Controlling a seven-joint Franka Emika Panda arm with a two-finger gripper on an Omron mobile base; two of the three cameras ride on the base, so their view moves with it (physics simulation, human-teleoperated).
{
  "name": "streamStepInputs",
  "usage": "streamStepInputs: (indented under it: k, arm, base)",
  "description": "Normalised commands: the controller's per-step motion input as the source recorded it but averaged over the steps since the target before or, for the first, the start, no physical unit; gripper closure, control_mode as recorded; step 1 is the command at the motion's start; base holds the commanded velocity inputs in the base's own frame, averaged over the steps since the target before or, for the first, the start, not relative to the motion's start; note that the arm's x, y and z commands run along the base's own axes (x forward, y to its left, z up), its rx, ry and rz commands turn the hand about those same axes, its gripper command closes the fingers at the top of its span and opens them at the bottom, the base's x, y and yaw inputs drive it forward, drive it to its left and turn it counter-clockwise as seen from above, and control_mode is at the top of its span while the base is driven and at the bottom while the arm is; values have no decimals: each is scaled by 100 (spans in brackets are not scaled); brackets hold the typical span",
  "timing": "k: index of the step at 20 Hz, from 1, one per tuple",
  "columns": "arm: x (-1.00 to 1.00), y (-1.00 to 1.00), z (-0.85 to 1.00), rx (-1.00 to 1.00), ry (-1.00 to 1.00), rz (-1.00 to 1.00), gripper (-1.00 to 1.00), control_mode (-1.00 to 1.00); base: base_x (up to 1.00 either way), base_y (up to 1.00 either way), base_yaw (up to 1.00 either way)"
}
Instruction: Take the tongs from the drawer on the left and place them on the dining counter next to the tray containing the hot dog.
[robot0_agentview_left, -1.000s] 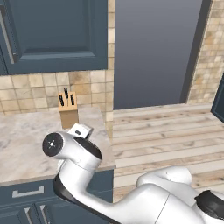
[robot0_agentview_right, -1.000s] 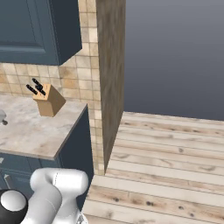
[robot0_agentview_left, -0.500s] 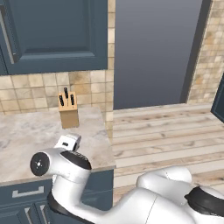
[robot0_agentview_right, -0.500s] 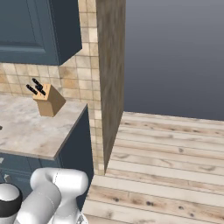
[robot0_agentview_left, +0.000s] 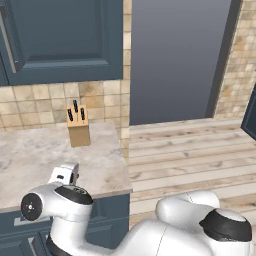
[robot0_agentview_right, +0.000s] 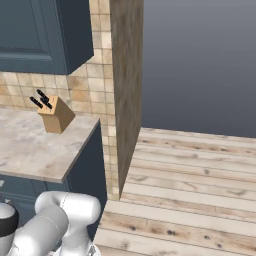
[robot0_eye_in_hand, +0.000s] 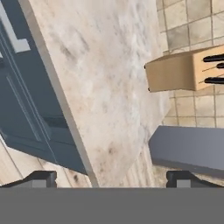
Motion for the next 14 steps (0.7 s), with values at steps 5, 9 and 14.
streamStepInputs:
  k: [5, 9, 14]
  arm:
    - [-27, 24, -24, -7, 0, 8, -100, -100]
    - [-26, 17, -30, -5, 0, 6, -100, -100]
    - [-11, 11, -40, -6, -1, 5, -100, -100]
  base:
    - [0, 0, 0]
    - [0, 0, 0]
    - [0, 0, 0]
